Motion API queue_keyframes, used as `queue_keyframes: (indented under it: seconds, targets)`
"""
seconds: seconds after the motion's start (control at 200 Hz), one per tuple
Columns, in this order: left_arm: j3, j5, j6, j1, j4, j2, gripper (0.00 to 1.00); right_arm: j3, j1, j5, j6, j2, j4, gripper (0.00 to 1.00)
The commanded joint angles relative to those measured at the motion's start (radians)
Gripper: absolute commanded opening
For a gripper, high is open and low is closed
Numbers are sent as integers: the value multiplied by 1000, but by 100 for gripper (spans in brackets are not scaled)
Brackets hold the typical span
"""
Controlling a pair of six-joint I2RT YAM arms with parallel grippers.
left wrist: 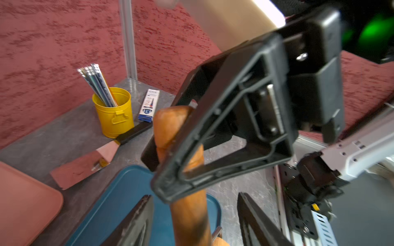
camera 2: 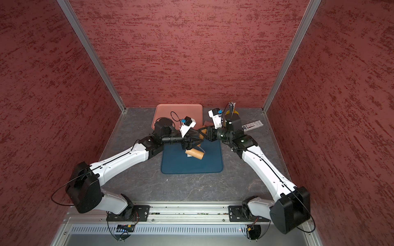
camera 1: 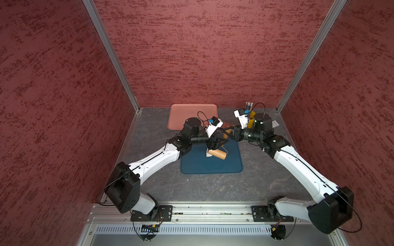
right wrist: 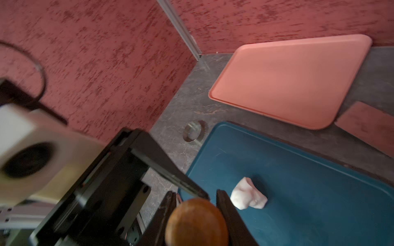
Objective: Roll out the dumpling wrappers from the dough
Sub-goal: Pick up the rolling pin from the center of the board.
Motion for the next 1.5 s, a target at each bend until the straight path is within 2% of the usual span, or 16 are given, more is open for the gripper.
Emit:
queue_keyframes:
  seconds: [0.0, 0.195, 0.401, 0.546, 0.666, 0.741, 0.847, 0.922, 1.022, 1.257, 1.418, 1.498]
  targets:
    - [-6, -243, 25, -41, 27, 15, 65, 31, 14, 156, 133, -11, -23, 0]
    - [48, -312, 53, -71, -4, 91, 60, 48, 35, 213, 176, 8, -64, 0]
    - [79, -310, 66, -85, -23, 147, 58, 33, 36, 231, 204, 15, -38, 0]
    - [75, -348, 70, -90, -15, 158, 30, 30, 36, 244, 208, 20, -41, 0]
    - [62, -341, 82, -86, 8, 154, 0, 26, 36, 203, 208, 22, -21, 0]
    - [68, -300, 85, -69, -4, 149, 0, 19, 32, 153, 202, 21, 0, 29]
    - [58, -124, 39, -6, -5, 116, 0, 17, 7, 55, 186, 22, 4, 52]
    - [51, -53, 38, 12, -15, 94, 0, 7, 0, -9, 168, 25, 14, 59]
    - [52, -39, 88, 9, -52, 81, 0, 9, 0, -74, 155, 53, 12, 63]
    - [86, 18, 112, 13, -83, 107, 0, 34, 1, -45, 140, 130, -7, 59]
    - [89, 55, 131, 12, -83, 106, 0, 30, 1, 10, 110, 142, -14, 38]
    - [94, 62, 131, 14, -84, 111, 0, 20, 1, 1, 105, 141, 4, 22]
